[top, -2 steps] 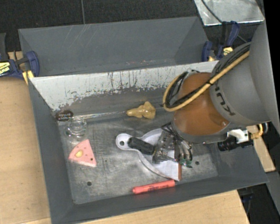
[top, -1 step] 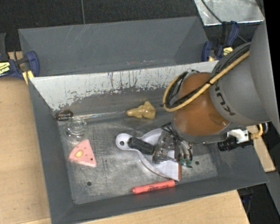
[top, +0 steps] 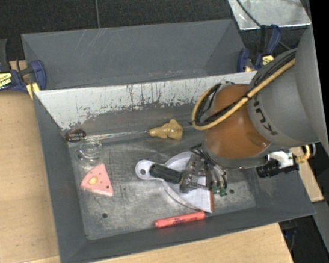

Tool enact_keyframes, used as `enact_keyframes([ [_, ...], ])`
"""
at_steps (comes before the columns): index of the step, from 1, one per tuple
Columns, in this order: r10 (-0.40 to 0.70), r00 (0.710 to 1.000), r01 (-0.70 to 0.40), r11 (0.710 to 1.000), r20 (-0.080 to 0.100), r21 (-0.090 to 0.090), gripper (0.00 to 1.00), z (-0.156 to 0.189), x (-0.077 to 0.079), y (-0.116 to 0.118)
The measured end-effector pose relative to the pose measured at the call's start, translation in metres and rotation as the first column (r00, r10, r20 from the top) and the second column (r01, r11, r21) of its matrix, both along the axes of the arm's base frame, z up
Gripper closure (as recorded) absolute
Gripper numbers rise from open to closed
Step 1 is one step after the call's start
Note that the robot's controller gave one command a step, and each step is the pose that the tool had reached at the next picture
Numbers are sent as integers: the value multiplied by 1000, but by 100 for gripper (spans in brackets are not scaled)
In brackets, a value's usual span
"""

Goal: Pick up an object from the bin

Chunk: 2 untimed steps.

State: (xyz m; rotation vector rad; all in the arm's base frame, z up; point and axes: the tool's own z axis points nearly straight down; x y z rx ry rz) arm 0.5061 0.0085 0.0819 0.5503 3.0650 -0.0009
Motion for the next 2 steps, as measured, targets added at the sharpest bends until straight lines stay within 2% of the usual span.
enact_keyframes([
  [1, 4, 1000, -4, 1000, -25, 3, 100, 16, -4, 1],
  [2, 4, 1000, -4, 1000, -30, 5, 100, 37, -4, 1],
])
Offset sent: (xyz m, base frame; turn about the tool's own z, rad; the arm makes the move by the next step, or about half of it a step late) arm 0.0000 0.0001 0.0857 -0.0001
